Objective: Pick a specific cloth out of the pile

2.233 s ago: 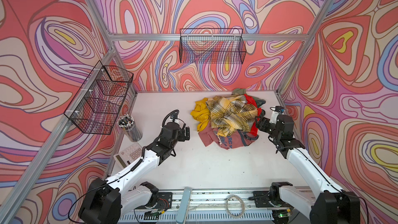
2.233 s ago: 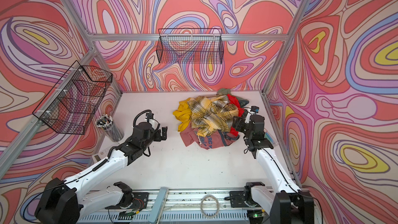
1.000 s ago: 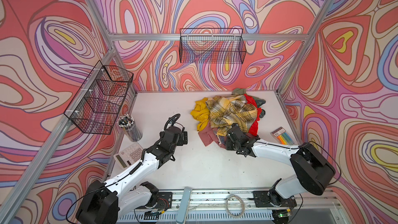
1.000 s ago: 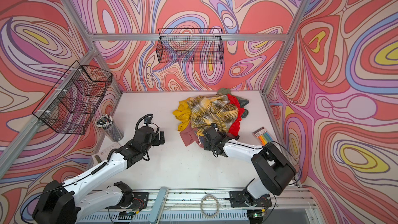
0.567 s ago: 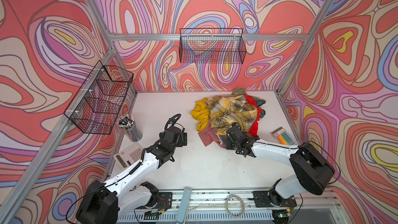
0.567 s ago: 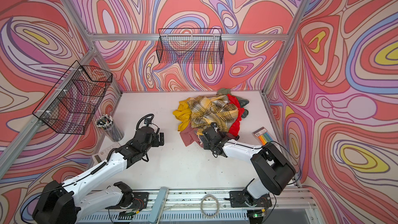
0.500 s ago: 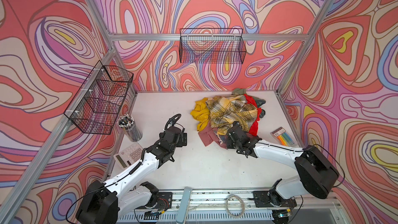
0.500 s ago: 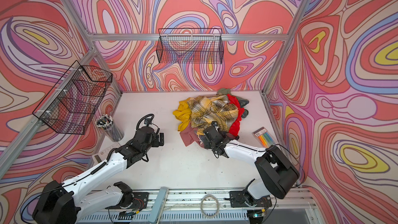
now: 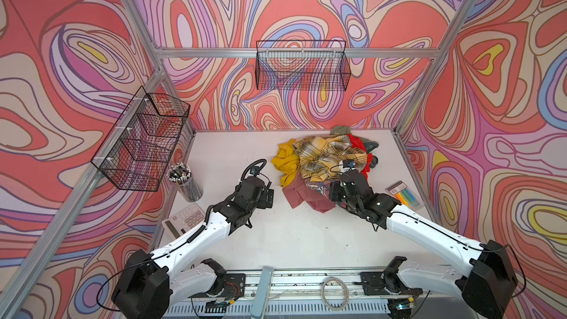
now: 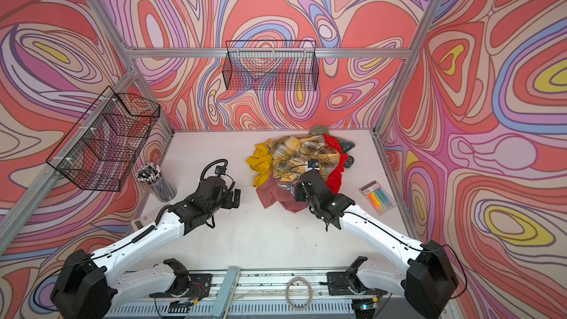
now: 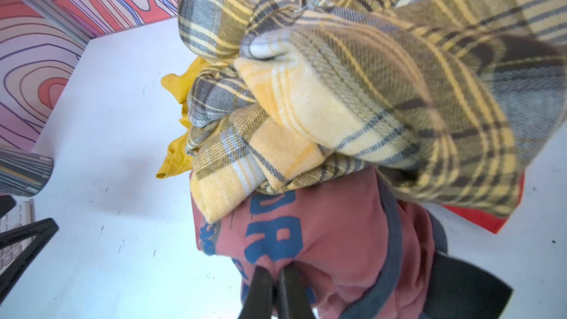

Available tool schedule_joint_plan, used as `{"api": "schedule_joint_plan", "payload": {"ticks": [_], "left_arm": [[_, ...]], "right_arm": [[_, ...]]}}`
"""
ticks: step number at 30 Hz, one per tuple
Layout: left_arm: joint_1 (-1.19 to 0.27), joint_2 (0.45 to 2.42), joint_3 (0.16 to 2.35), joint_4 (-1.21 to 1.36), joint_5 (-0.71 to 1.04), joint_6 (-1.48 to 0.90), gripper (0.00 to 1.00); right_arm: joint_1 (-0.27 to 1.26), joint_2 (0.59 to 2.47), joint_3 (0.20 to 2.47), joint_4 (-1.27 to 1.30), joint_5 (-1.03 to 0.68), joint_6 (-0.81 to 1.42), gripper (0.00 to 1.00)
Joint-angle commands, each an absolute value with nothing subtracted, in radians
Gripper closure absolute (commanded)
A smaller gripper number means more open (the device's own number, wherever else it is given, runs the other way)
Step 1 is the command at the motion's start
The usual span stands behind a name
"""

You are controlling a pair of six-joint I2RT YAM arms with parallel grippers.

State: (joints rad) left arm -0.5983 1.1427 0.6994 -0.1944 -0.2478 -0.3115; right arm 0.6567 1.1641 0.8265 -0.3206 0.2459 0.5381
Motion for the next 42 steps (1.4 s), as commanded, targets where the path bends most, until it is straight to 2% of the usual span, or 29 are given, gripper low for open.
{"api": "schedule_joint_plan", "payload": {"ticks": [1, 11, 16, 19, 23, 34, 36, 42], "left_arm": [[-0.630, 1.171, 0.764, -0.211, -0.104, -0.249, 0.04], [-0.764, 1.368, 1.017, -0.198, 0.234, -0.172, 0.07], [-0.775, 1.480, 1.091, -0.147, 0.354, -0.208, 0.16], [-0.783, 1.527, 1.113, -0.127, 0.356, -0.228, 0.21], [-0.790, 1.552, 1.108, -0.081, 0.295, -0.242, 0.21], [-0.814, 1.696, 1.200, -0.001, 0.329, -0.307, 0.21], [-0.823, 1.726, 1.226, -0.006, 0.314, -0.323, 0.24], [-0.825, 1.779, 1.242, 0.041, 0.306, -0.395, 0.41]], "right_arm": [[0.659, 1.133, 0.888, -0.339, 0.223, 0.491, 1.00], [0.658, 1.174, 0.910, -0.319, 0.155, 0.447, 1.00], [0.654, 1.198, 0.894, -0.286, 0.117, 0.447, 1.00], [0.634, 1.199, 0.889, -0.273, 0.081, 0.449, 1.00], [0.574, 1.191, 0.865, -0.247, -0.009, 0.464, 1.00], [0.492, 1.189, 0.826, -0.184, -0.184, 0.485, 1.00], [0.484, 1.185, 0.821, -0.167, -0.201, 0.498, 1.00], [0.469, 1.177, 0.810, -0.151, -0.231, 0.520, 1.00]]}}
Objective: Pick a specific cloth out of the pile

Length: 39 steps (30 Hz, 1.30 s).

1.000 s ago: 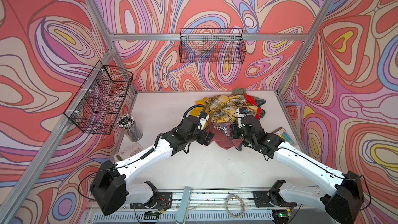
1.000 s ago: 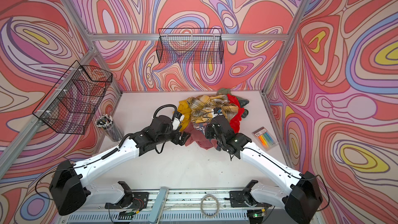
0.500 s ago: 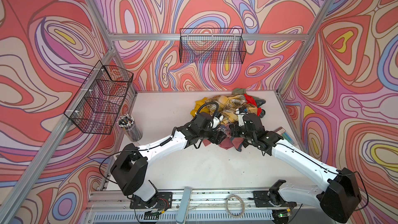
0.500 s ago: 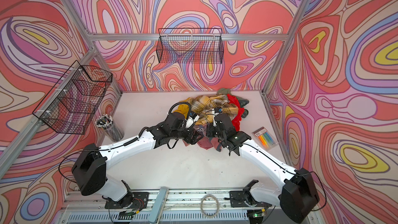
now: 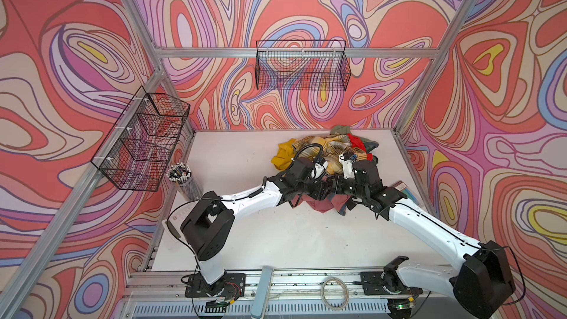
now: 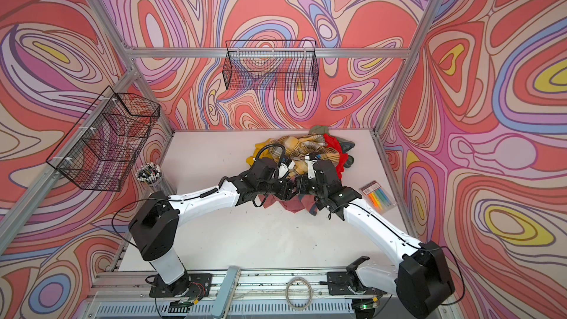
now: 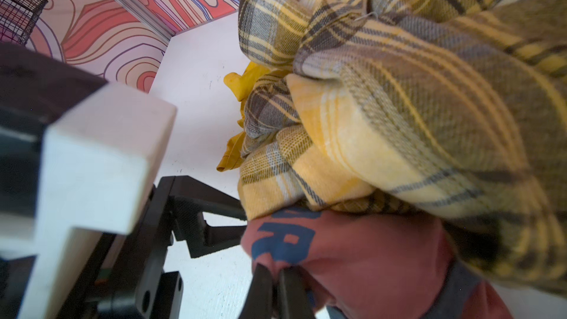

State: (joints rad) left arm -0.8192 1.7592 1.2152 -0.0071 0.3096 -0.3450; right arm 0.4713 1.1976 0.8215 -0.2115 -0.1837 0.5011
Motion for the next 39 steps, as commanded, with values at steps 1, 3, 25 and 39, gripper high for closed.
{"api": "schedule_joint_plan", "payload": {"ticks": [1, 3, 25, 39], "left_arm": [[-0.825, 1.782, 1.243, 0.043, 0.298, -0.398, 0.45], [-0.824, 1.782, 1.242, 0.045, 0.269, -0.408, 0.55], [-0.829, 1.668, 1.158, -0.037, 0.306, -0.446, 1.00], [-0.857, 1.507, 1.233, -0.290, 0.157, -0.350, 1.00]], "right_arm": [[0.467, 1.178, 0.807, -0.151, -0.233, 0.524, 1.00], [0.465, 1.174, 0.804, -0.149, -0.239, 0.531, 1.00], [0.278, 1.244, 0.787, -0.111, -0.334, 0.523, 0.33], [0.267, 1.415, 0.741, 0.034, -0.298, 0.557, 0.32]]}}
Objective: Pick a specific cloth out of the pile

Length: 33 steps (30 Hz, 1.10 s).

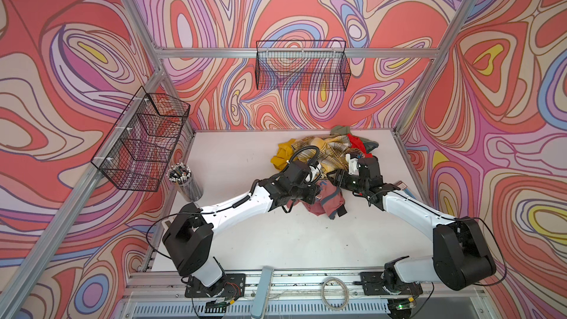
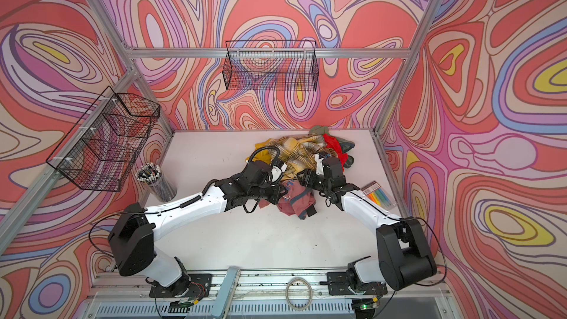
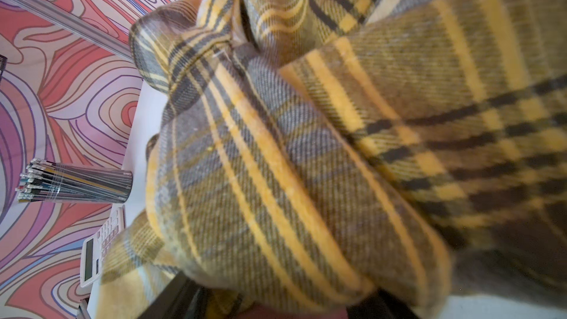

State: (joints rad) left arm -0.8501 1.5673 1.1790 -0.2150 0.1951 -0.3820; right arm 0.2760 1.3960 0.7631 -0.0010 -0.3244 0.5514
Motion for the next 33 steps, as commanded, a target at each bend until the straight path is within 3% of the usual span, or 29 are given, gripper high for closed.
{"api": "schedule_joint_plan", "payload": {"ticks": [1, 18, 27, 33], "left_arm": [[-0.859, 1.498, 1.245, -0.307, 0.151, -0.346, 1.00], [-0.877, 1.312, 1.323, -0.367, 0.040, -0.304, 1.00], [-0.882, 1.246, 1.417, -0.410, -0.021, -0.236, 1.00], [-0.882, 1.213, 1.481, -0.436, -0.138, -0.186, 1.00]], "right_arm": [[0.264, 1.421, 0.738, 0.037, -0.295, 0.558, 0.32], [0.230, 1.492, 0.731, 0.068, -0.249, 0.549, 0.30], [0.230, 1.503, 0.726, 0.069, -0.248, 0.535, 0.24], [0.230, 1.504, 0.721, 0.058, -0.234, 0.523, 0.23]]}}
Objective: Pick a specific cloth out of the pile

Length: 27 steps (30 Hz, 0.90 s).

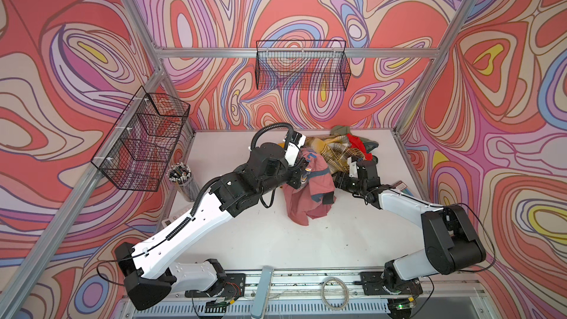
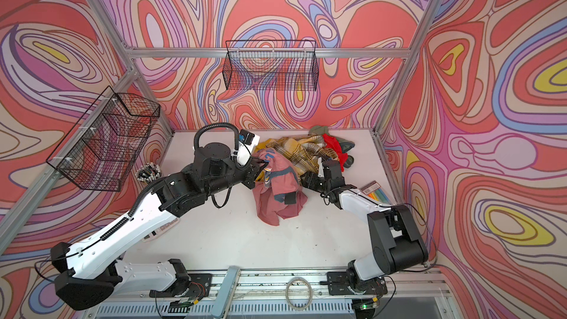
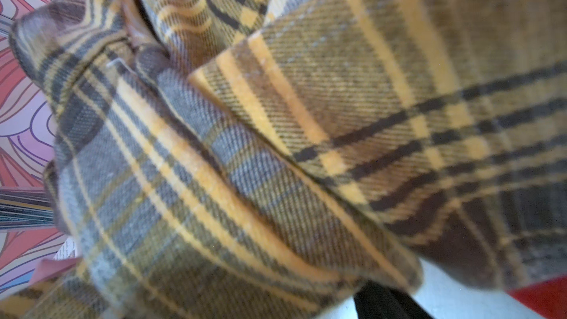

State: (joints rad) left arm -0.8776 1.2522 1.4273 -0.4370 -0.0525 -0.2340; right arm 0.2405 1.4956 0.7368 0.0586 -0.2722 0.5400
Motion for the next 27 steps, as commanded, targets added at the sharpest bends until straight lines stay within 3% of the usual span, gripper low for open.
{"api": "schedule_joint_plan", "payload": {"ticks": [1, 14, 27], "left_arm": [[-0.882, 1.209, 1.495, -0.445, -0.164, -0.171, 1.00], [-0.881, 1.130, 1.597, -0.458, -0.402, 0.012, 1.00], [-0.873, 1.113, 1.600, -0.553, -0.795, 0.168, 1.00]], "right_arm": [[0.230, 1.503, 0.721, 0.057, -0.231, 0.520, 0.22], [0.230, 1.491, 0.719, 0.039, -0.215, 0.493, 0.22], [0.231, 1.403, 0.715, 0.000, -0.172, 0.427, 0.23]]}}
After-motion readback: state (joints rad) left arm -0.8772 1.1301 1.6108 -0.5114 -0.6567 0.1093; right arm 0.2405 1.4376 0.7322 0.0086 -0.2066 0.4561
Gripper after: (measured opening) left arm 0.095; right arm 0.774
